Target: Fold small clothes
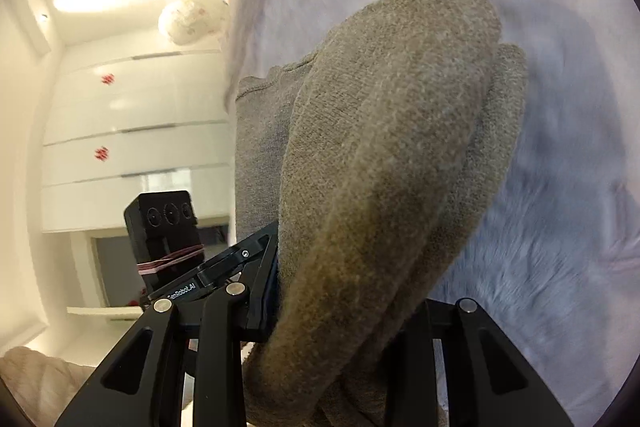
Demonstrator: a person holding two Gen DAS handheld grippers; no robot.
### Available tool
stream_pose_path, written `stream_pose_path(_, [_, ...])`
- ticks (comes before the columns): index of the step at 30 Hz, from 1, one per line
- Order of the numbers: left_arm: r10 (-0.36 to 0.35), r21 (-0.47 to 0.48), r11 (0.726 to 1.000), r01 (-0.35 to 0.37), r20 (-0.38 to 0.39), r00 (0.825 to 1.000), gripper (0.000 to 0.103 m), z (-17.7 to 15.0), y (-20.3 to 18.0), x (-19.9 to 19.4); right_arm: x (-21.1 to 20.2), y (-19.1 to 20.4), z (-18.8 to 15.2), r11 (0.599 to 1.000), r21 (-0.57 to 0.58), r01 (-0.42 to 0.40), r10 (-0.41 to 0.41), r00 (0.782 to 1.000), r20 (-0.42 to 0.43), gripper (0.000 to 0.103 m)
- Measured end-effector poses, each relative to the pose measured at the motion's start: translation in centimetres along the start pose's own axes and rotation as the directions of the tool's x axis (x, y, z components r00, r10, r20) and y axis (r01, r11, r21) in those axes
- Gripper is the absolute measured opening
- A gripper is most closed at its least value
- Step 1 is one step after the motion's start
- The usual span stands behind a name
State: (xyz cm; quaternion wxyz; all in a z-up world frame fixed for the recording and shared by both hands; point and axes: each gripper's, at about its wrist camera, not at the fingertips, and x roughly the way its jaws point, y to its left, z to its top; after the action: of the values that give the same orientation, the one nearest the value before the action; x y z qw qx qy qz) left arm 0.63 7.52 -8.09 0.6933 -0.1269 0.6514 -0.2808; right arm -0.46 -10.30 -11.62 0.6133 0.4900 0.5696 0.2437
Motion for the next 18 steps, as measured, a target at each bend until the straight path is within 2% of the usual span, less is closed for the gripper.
stream_pose_path(3, [0.082,-0.04,0.996,-0.084,-0.058,0.995,0.051,-2.4,2.8,1.4,2.5,-0.8,-0.2,0.993,0.057,0.107,-0.104,0.993,-0.049,0.038])
stream_pose_path(4, [0.079,-0.06,0.995,-0.082,-0.056,0.995,0.052,-2.9,3.4,1.4,2.6,-0.8,-0.2,0.99,0.066,0.121,-0.119,0.992,-0.044,0.04])
stream_pose_path(6, [0.054,-0.076,0.996,-0.055,-0.019,0.998,0.052,-3.2,3.7,0.4,1.4,-1.0,-0.1,0.988,0.071,0.139,-0.139,0.99,-0.008,0.052])
stream_pose_path(8, [0.065,-0.066,0.996,-0.064,0.014,0.998,0.052,-3.1,3.6,-0.8,0.2,-0.6,0.3,0.985,0.093,0.143,-0.148,0.988,0.053,0.061])
stream_pose_path(10, [0.075,-0.064,0.995,-0.073,0.033,0.997,0.052,-2.9,3.8,-1.7,-1.0,-1.3,0.0,0.985,0.143,0.098,-0.112,0.989,0.098,0.061])
stream_pose_path(11, [0.085,-0.062,0.995,-0.083,0.043,0.995,0.052,-2.7,3.9,-1.8,-1.6,-1.9,0.2,0.983,0.171,0.06,-0.082,0.989,0.12,0.059])
stream_pose_path(12, [0.1,-0.06,0.994,-0.096,0.055,0.993,0.052,-2.6,3.9,-2.0,-2.2,-2.5,0.5,0.981,0.189,0.049,-0.074,0.988,0.132,0.045])
stream_pose_path(13, [0.12,-0.058,0.992,-0.115,0.078,0.99,0.052,-2.3,3.9,-2.4,-2.4,-2.5,1.1,0.979,0.194,0.065,-0.092,0.986,0.137,0.032])
stream_pose_path(14, [0.132,-0.059,0.99,-0.126,0.096,0.987,0.052,-2.1,4.0,-2.7,-2.2,-1.8,1.5,0.981,0.16,0.113,-0.135,0.982,0.131,0.026])
stream_pose_path(16, [0.15,-0.069,0.987,-0.142,0.13,0.98,0.052,-1.5,3.9,-3.4,-1.8,0.7,1.0,0.977,0.023,0.214,-0.215,0.967,0.14,0.026])
stream_pose_path(18, [0.183,-0.067,0.982,-0.176,0.119,0.976,0.052,-1.2,4.1,-3.1,-1.0,4.1,0.8,0.925,-0.147,0.349,-0.325,0.931,0.164,0.025])
